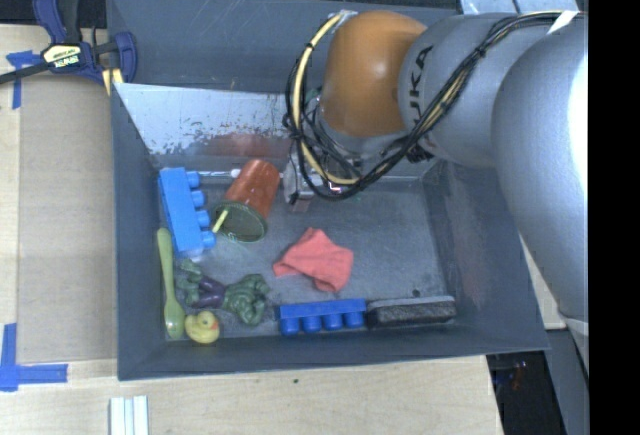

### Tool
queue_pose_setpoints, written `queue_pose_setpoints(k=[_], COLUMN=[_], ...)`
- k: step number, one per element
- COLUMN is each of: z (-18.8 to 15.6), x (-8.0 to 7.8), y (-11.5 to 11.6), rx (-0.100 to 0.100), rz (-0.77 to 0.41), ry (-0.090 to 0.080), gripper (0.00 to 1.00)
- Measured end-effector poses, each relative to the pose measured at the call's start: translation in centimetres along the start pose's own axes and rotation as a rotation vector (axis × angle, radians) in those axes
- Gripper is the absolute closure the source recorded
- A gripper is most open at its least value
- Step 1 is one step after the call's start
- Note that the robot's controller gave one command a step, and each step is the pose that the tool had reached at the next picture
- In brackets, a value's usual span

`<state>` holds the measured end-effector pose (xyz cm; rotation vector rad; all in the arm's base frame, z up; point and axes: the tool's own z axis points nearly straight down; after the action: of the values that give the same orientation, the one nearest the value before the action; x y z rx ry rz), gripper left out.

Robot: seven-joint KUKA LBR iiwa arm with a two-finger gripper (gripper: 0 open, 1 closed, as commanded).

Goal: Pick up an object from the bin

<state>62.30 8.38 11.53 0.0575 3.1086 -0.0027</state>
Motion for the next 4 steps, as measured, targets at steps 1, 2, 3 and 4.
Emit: queue_pose_setpoints(k=[1, 2, 3, 4], z=[-1.8, -1.8, -2.4, -2.3], x=[0.7, -0.4, 0.0, 0.0], y=[0.5, 0.1, 1.4, 1.4], rx=[-0.001, 0.0, -0.003, -0.002], rz=[0.031, 0.035, -0.078, -0.077], ry=[-0.002, -0.004, -0.01, -0.01], gripper=[1.0, 1.0, 0.0, 0.0])
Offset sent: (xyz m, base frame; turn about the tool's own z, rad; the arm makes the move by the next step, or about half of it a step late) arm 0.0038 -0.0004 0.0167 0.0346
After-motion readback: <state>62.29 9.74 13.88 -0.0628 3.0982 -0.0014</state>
